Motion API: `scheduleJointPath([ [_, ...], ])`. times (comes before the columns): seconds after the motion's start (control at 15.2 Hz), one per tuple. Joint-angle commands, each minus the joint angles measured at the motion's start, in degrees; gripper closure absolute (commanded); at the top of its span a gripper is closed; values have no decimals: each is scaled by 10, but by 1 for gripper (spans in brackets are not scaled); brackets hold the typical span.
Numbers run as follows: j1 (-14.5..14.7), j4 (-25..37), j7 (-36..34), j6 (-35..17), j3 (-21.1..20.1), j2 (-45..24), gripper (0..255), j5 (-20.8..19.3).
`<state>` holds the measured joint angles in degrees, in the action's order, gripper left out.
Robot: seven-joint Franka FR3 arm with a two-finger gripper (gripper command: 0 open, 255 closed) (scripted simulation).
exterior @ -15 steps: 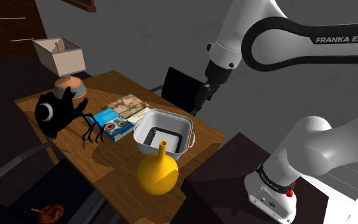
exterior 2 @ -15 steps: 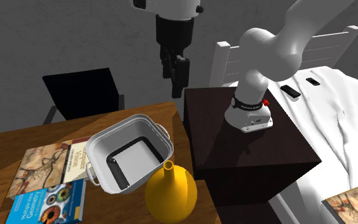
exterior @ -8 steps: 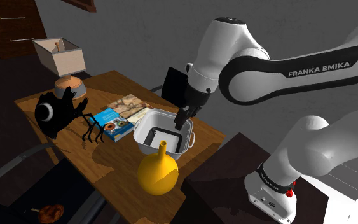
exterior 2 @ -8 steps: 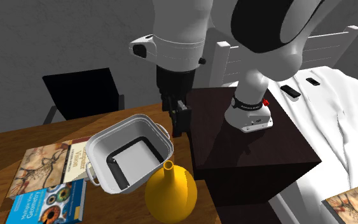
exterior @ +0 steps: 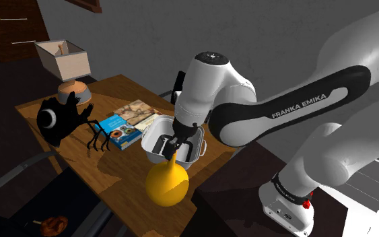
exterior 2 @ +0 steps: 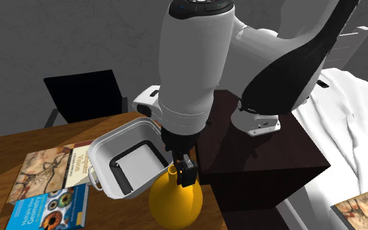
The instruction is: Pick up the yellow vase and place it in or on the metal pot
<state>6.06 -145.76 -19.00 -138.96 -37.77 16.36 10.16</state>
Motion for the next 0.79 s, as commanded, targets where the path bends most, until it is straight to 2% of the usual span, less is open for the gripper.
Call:
scheduleJointPath([
  [0.0, -7, -1, -14, -22, -12, -22, 0, -14],
  [0.4, -29, -12, -50, -82, -33, -79, 0, -62],
  [0.73, -29, -12, -50, -82, -33, -79, 0, -62],
])
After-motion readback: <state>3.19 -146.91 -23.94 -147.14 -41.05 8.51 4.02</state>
